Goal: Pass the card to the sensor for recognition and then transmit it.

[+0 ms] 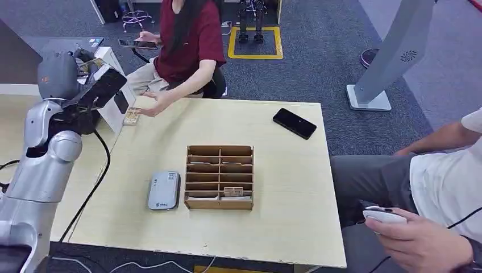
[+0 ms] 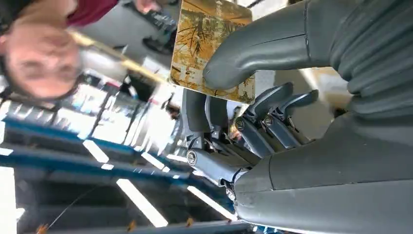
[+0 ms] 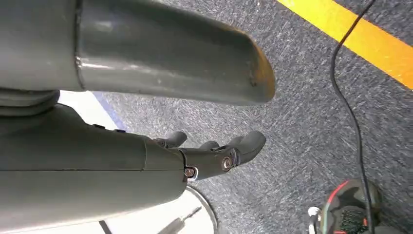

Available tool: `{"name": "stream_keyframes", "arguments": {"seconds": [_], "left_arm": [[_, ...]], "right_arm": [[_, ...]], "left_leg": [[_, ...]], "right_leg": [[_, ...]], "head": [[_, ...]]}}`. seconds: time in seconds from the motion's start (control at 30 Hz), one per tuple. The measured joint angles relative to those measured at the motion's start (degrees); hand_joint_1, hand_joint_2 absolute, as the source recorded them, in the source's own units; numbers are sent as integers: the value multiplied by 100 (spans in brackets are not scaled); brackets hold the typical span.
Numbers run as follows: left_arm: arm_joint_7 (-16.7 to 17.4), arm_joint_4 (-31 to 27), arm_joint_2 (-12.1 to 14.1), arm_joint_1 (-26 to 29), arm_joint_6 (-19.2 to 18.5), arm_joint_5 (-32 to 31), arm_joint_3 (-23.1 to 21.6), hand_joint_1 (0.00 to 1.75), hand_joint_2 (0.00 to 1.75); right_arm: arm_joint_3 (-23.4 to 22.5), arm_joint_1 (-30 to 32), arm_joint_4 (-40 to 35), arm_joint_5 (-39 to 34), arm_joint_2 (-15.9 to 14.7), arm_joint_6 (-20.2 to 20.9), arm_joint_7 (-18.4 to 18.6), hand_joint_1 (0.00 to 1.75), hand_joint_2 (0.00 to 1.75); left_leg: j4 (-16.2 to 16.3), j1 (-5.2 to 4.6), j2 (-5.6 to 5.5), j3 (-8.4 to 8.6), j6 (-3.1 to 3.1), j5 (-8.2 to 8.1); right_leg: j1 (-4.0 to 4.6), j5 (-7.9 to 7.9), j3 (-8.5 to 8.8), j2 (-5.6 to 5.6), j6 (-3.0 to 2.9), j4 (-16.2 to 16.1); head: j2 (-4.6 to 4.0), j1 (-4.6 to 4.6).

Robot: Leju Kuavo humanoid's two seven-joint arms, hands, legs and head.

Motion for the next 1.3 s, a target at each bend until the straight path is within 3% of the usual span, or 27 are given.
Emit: {"name": "stream_keyframes", "arguments": {"seconds": [0.17, 0.63, 0.67, 0.7, 0.73, 0.77, 1.3], "left_arm": [[-8, 449, -107, 156, 103, 11, 2, 175, 175], [-55, 615, -269, 374, 105, -94, 2, 175, 175], [-57, 615, -277, 375, 105, -101, 2, 152, 175], [-59, 617, -286, 375, 105, -101, 2, 37, 175], [-66, 620, -293, 375, 103, -97, 2, 37, 175], [-81, 622, -297, 374, 103, -88, 2, 0, 175], [-383, 541, -203, 561, 256, -20, 30, 0, 175]], "right_arm": [[66, 3, -22, 39, 0, 44, -18, 0, 0], [96, 2, -68, 57, 0, -22, -114, 0, 0], [96, 3, -72, 57, 0, -24, -118, 0, 0], [96, 3, -74, 57, 0, -24, -118, 0, 0], [96, 3, -74, 57, 0, -26, -116, 0, 0], [96, 3, -76, 57, 0, -26, -116, 0, 0], [96, 48, -76, -9, -24, -77, -81, 0, 0]], "left_leg": [[0, -1, 0, -1, 0, -1], [0, 0, -1, -4, 1, -1], [0, 0, -1, -4, 1, -1], [0, 0, -1, -4, 1, -1], [0, 0, -1, -4, 1, -1], [0, 0, -1, -4, 1, -1], [0, 0, -1, -5, 1, -2]], "right_leg": [[0, 0, 0, 0, 0, 0], [0, 0, -1, -1, 0, -1], [0, 0, -1, -1, 0, -1], [0, 0, -1, -1, 0, -1], [0, 0, -1, -1, 0, -1], [0, 0, -1, -1, 0, -1], [0, 0, 0, -1, 0, 0]], "head": [[0, -2], [0, -2], [2, -2], [2, -2], [0, -2], [2, -2], [0, 0]]}}
